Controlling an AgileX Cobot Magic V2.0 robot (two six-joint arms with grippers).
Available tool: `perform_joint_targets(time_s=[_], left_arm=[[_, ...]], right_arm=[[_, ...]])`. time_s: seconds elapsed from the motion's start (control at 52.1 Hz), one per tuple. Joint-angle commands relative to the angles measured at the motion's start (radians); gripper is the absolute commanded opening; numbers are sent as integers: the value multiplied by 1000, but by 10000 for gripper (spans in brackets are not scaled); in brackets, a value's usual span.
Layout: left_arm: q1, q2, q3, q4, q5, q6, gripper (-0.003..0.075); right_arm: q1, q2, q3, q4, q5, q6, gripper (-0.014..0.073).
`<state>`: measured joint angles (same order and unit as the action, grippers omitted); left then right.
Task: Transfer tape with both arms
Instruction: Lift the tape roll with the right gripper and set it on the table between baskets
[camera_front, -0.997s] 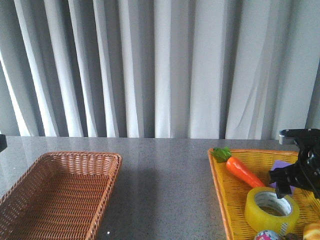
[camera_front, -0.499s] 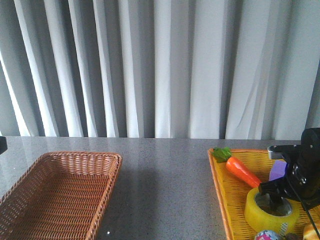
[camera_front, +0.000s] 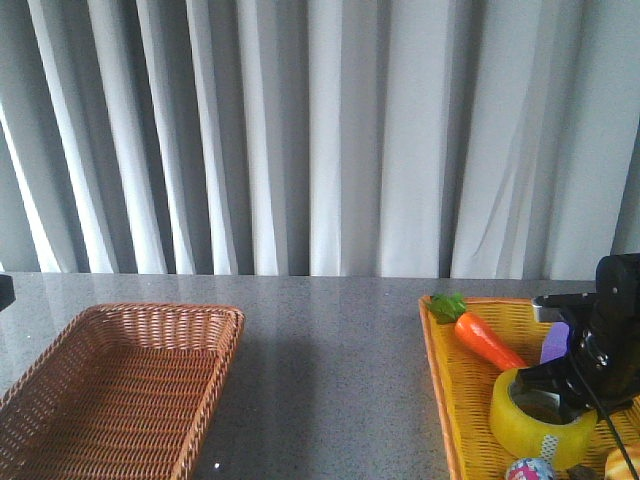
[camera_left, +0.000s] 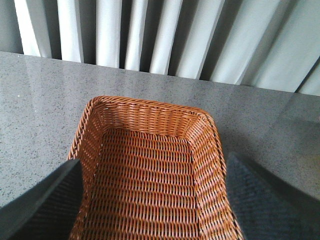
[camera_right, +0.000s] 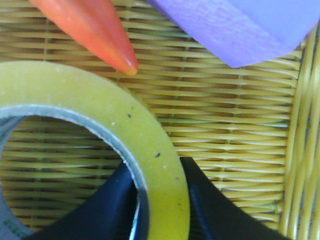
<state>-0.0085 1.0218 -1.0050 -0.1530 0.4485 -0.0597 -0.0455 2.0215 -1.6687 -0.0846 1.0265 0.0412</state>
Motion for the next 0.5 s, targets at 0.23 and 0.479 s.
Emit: perform_joint_targets(time_s=[0.23,0.479], left_arm=[[-2,-13,-37,-12,-67,-5,555],[-2,-13,-37,-12,-56,-4,555]], right_arm=[[8,-193,-209,142,50,-120,80],[203,-248,-378,247,27,-230,87]])
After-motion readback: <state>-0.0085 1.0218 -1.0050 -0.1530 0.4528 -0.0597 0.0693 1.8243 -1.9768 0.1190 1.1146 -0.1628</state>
